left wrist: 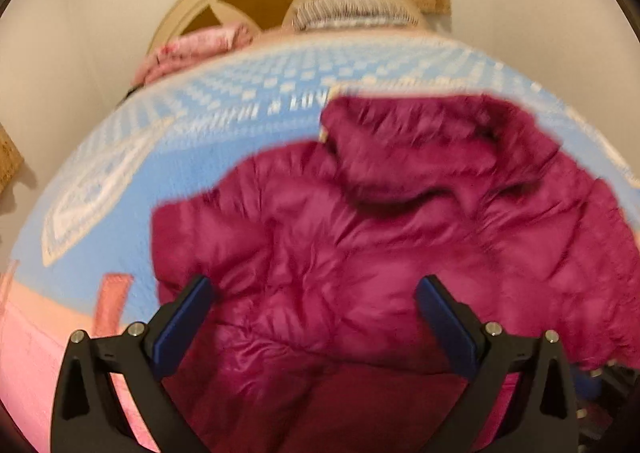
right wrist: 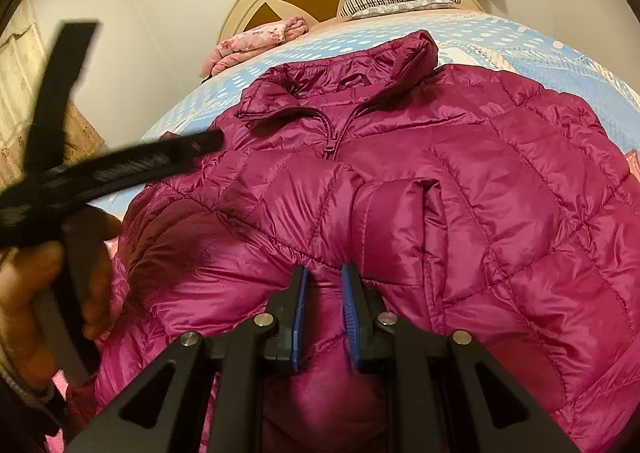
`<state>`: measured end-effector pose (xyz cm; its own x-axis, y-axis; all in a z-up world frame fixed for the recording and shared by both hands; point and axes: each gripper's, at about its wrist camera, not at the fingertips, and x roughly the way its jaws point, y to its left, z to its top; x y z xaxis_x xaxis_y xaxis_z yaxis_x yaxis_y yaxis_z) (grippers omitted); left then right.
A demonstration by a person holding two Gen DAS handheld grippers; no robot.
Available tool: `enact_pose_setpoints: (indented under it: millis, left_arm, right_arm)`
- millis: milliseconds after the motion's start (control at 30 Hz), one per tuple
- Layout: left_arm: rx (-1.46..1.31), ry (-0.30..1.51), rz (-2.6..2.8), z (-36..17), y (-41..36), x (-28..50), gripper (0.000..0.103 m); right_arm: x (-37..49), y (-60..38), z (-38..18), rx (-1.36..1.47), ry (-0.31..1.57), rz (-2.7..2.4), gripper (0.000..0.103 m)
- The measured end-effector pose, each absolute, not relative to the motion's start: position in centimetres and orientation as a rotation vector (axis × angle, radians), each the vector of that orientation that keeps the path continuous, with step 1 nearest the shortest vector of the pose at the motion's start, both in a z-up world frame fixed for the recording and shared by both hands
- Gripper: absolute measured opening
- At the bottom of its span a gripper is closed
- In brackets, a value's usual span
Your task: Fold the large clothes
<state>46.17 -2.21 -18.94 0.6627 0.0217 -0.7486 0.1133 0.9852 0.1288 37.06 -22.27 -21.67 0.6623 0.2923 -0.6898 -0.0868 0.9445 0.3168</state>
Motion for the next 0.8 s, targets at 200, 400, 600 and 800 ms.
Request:
enact_pose_setpoints:
  millis: [200,400,600,800]
  left_arm:
    - [0.115,0.900,-0.102,-20.8,-1.4,46.6,0.103]
    - [0.127,0.891,-0.093,-20.8,-1.8,46.6,0.103]
    - [0.117,0.887,-0.098,-20.9,-1.5,46.5,0.103]
    - [0.113,0.887,-0.099,-20.9,-1.4,46.5,0.103]
  right_arm:
    - [37.1,-22.3,-21.7,0.276,0.820,0.224,0.019]
    - [37.1,-22.2,-21.7,0.260,0.820,0.215,0.019]
    - [37.2,-22.1,-21.7,0.276,0.818,0.220,0.019]
    - [37.4,-23.7,-22.0,0.392,0.826,0.287,0.020]
